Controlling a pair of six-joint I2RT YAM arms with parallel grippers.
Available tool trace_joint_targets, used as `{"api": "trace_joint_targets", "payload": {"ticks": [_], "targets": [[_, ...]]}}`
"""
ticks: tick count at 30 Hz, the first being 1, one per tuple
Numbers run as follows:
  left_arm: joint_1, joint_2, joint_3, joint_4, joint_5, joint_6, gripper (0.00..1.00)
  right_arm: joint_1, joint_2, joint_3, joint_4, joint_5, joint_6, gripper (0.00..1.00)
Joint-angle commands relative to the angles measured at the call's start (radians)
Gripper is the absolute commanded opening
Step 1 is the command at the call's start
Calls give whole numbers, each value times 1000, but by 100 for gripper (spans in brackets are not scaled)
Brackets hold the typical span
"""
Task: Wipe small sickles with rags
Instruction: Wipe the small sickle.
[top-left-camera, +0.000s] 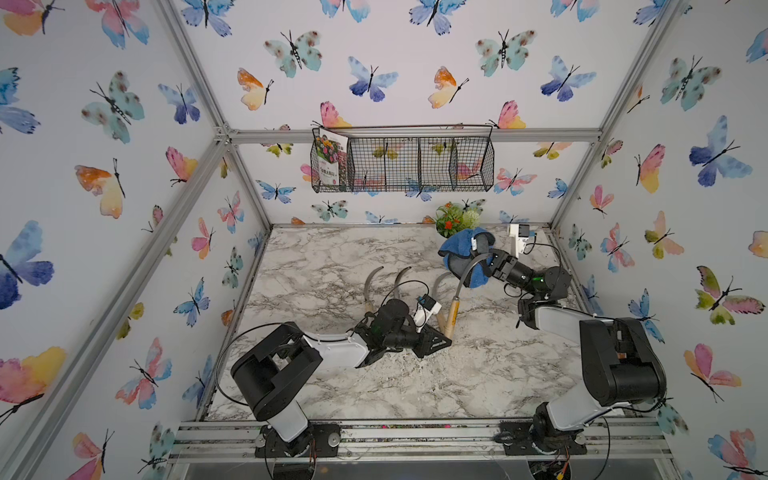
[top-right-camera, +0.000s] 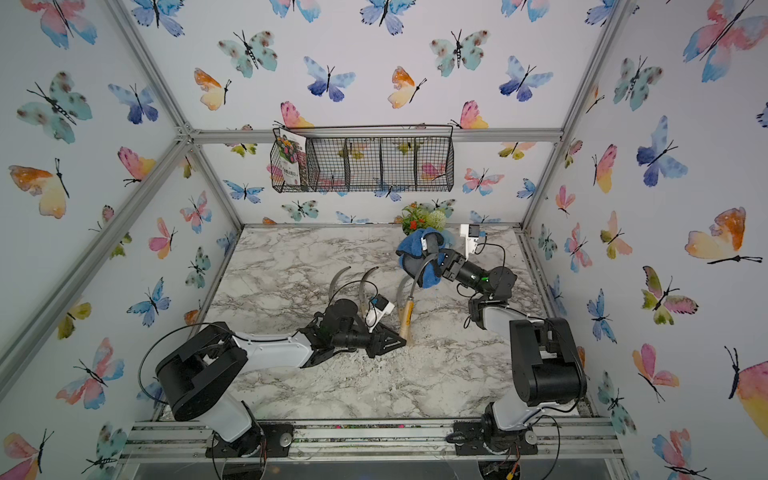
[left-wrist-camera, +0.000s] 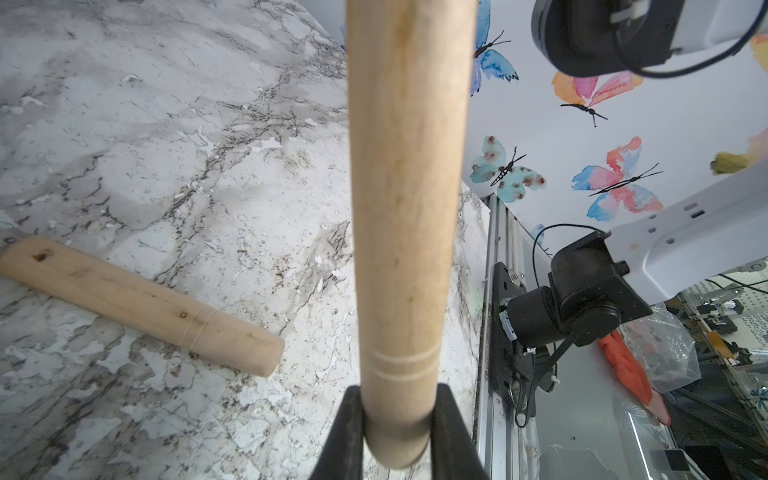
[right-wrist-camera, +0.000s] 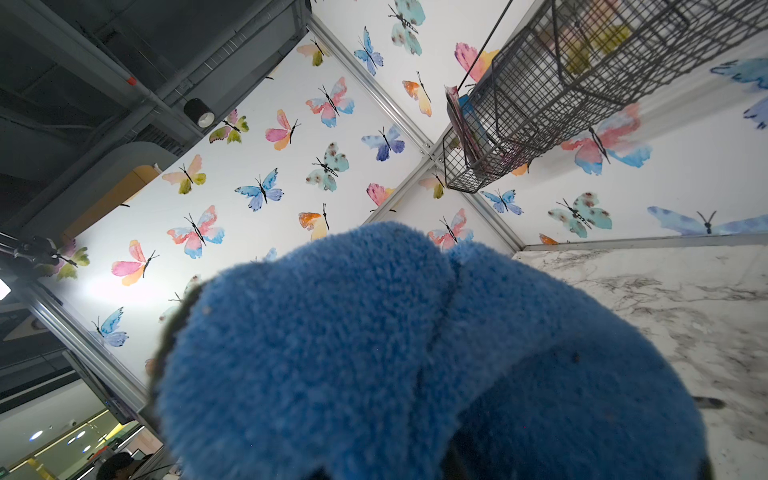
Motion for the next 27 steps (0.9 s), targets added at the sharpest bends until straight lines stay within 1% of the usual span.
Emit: {"api": "trace_joint_targets", "payload": {"ticks": [1,3,8,11,14,18,23,27], "targets": [[2,2,15,7,11,15,0,-10,-28,23,-18,4,16,2],[2,-2,14,5,7,16,0,-9,-33,11,-40,-3,-3,2],[1,-10,11,6,-3,16,0,23,-5,-107,-6,21,-42,2],[2,-12,9,5,-10,18,0,62,44,-184,83,40,-38,2],[2,-17,6,4,-16,19,0,87,98,-245,206,54,4,2],[1,-19,4,3,-22,20,0,96,147,-274,341,48,66,2],[2,-11,8,3,-16,19,0,89,101,-224,291,35,75,2],[2,-10,9,0,-18,21,0,64,9,-127,104,37,23,2]]}}
